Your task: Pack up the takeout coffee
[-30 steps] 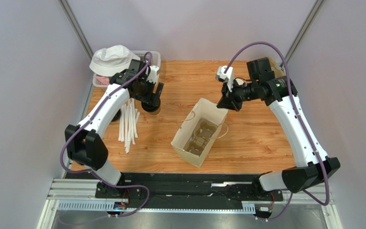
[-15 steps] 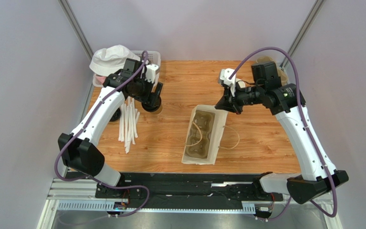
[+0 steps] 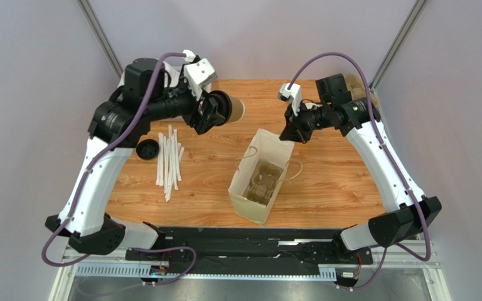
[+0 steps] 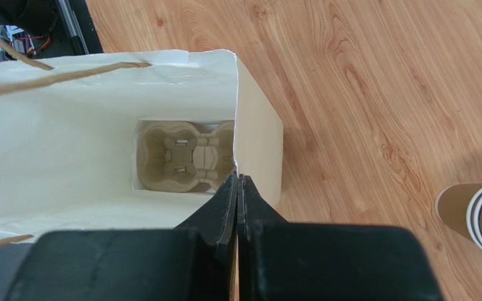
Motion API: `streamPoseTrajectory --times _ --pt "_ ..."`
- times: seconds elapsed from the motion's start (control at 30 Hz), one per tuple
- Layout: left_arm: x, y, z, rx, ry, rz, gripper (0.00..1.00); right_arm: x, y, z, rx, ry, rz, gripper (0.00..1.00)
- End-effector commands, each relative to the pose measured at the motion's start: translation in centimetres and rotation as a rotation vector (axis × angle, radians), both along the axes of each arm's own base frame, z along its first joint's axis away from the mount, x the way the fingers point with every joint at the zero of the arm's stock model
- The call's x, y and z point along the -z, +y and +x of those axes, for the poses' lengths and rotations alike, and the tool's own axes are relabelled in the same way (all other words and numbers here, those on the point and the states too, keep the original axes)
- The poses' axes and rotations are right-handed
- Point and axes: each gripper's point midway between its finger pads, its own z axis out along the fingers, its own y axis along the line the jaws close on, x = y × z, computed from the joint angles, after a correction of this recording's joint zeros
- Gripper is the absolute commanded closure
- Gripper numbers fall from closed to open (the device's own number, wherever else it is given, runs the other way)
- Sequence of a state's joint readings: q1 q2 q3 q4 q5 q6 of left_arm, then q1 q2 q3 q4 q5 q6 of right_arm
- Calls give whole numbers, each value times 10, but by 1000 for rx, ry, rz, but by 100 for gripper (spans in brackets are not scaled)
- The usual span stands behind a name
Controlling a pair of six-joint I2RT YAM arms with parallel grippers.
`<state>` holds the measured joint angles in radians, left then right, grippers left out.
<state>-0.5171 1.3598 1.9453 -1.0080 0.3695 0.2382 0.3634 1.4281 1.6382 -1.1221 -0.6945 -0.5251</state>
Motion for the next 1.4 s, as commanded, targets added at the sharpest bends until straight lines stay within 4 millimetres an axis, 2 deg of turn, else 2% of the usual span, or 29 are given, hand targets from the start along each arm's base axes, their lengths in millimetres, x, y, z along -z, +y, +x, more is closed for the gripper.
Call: streamPoseTrajectory --times 0.0,0.03,0.13,0.2,0.43,0.63,0.8,1.0,1.3,1.37 --pt "-49 -23 -56 261 -172 -32 73 -23 10 18 47 -21 54 100" --pt "-57 -28 -66 304 -201 -40 73 -23 11 20 49 -14 56 100" --pt "-61 -44 -93 442 -267 -1 73 -27 16 21 35 -7 73 100" --pt "-54 -53 -107 529 -290 46 73 -32 18 22 31 -16 81 100" --pt "-26 -74 -129 692 -360 202 75 -38 30 14 6 -44 46 100" --pt "4 -82 -125 723 -370 345 75 -36 31 4 19 -80 -17 100" --pt "39 -83 -124 765 -346 480 76 -40 31 0 31 -89 -19 100" --pt "69 -88 -118 776 -298 552 76 -43 37 -9 11 -81 -3 100" --pt "99 -96 -120 842 -284 599 77 -40 41 -19 -18 -66 4 100" --pt "96 -98 -120 851 -304 598 77 -37 40 -20 -18 -62 -2 100"
